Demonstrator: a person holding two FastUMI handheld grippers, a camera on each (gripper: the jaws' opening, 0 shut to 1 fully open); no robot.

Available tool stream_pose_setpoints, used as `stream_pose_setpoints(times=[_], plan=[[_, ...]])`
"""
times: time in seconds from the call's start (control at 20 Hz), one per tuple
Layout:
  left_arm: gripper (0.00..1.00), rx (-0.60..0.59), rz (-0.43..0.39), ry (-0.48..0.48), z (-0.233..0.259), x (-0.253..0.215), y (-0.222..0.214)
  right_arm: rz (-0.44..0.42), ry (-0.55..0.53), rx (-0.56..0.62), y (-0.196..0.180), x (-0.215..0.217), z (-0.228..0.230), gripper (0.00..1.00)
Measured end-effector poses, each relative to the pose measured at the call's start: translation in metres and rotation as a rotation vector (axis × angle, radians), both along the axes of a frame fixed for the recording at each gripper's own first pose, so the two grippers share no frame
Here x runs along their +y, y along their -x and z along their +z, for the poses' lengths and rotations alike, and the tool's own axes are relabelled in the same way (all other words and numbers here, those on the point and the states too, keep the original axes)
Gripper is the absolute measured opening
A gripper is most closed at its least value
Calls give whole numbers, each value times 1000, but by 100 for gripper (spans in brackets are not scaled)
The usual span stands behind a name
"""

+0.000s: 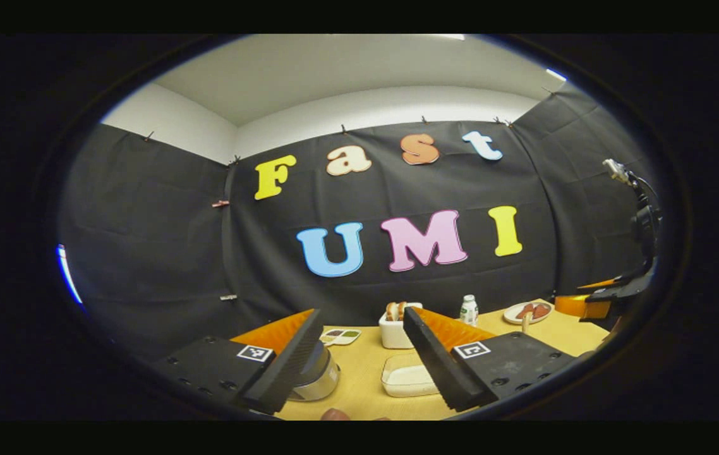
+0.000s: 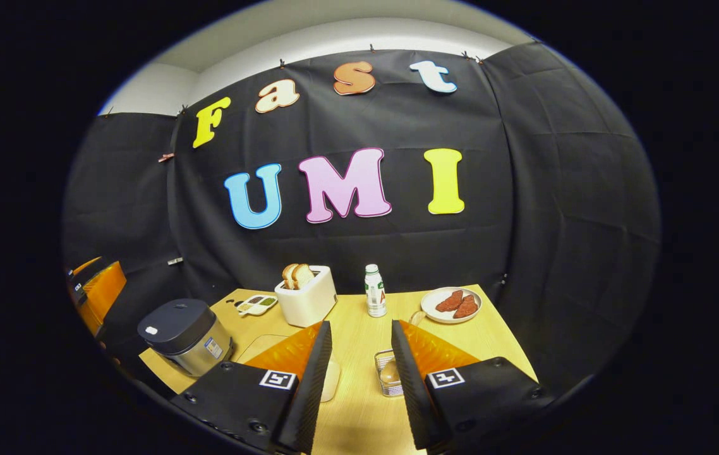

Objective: Close the left gripper, press the button to open the rice cooker; take a wooden spoon from the chopstick holder with the right hand, scoop a spoonful of rice and pour it into the rice cooker, then put the wooden spoon back into the chopstick holder.

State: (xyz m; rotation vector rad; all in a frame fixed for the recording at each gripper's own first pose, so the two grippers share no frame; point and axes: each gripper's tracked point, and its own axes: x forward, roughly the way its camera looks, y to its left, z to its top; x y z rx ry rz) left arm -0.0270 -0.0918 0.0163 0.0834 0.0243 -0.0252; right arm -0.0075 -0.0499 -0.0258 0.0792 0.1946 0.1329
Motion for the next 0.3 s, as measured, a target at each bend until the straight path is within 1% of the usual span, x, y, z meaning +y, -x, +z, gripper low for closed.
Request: stream_pose_setpoints(times=[0.15,0.2,0.25,0.3], plan=[[89,4,32,10,-1,11,-1,4,-1,-11,1,1,6,61],[93,6,41,14,-1,14,-1,7,4,-15,0,2,8,61],[89,11,51,21,-3,18,-1,11,9,-18,1,4,9,61],[89,18,58,29,-5,20,0,13,11,-22,1,5,11,61]])
